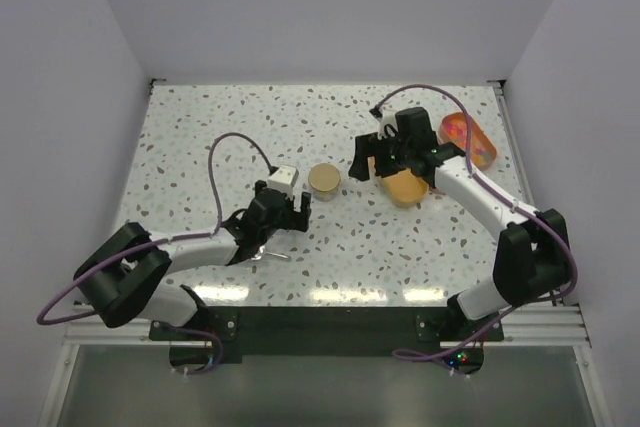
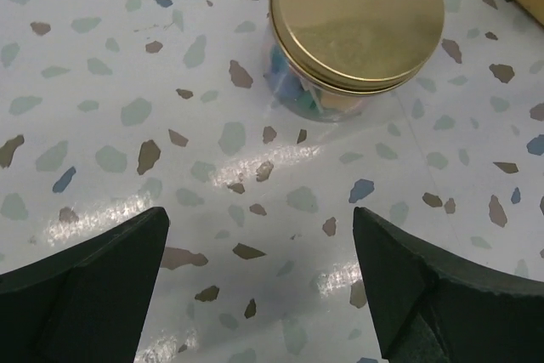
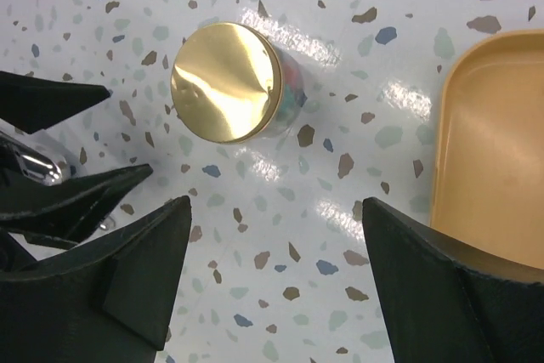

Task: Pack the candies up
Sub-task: Screw the bottle lid onto the packing bottle.

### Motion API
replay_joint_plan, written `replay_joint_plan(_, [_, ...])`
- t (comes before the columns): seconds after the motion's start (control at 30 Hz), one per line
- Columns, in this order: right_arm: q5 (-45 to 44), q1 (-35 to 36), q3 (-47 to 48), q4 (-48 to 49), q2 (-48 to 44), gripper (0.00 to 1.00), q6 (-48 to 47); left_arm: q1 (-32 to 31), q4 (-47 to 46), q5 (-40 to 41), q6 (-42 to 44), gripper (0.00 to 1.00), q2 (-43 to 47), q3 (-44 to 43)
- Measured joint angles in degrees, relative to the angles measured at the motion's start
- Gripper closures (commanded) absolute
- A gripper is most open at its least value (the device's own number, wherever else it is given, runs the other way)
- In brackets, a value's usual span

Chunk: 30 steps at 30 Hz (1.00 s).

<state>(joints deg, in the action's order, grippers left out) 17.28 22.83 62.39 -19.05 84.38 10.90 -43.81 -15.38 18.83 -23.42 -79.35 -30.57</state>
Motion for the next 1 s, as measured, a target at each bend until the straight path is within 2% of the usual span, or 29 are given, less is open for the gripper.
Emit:
replay_joint_plan(0.07, [0.4,0.0,2.9,-1.3,2.2,0.15,-0.7,0.2,-7.5,-1.7,2.1,0.10,-0.6,3.1])
replay_joint_plan(0.17, [1.3,0.2,7.1,-2.6,5.4,0.15,-1.6,0.2,-19.5,-3.5,5.0,0.01,-2.5,6.4])
replay_joint_plan(0.37, [2.9,1.2,11.9,-4.0,11.0,0.15,-2.7,0.2,-36.3,-5.2,10.1,0.00,-11.5,8.0])
replay_joint_plan(0.7, [5.3,1.8,16.4,-6.1,17.8,0.15,-4.4,0.2,-50.2,-6.8,16.0,0.00,-23.2,6.3])
replay_joint_plan(1.0, [6.8,1.8,20.9,-7.6,21.9,0.15,-5.4,0.4,-55.8,-8.0,18.7,0.02,-30.4,2.0])
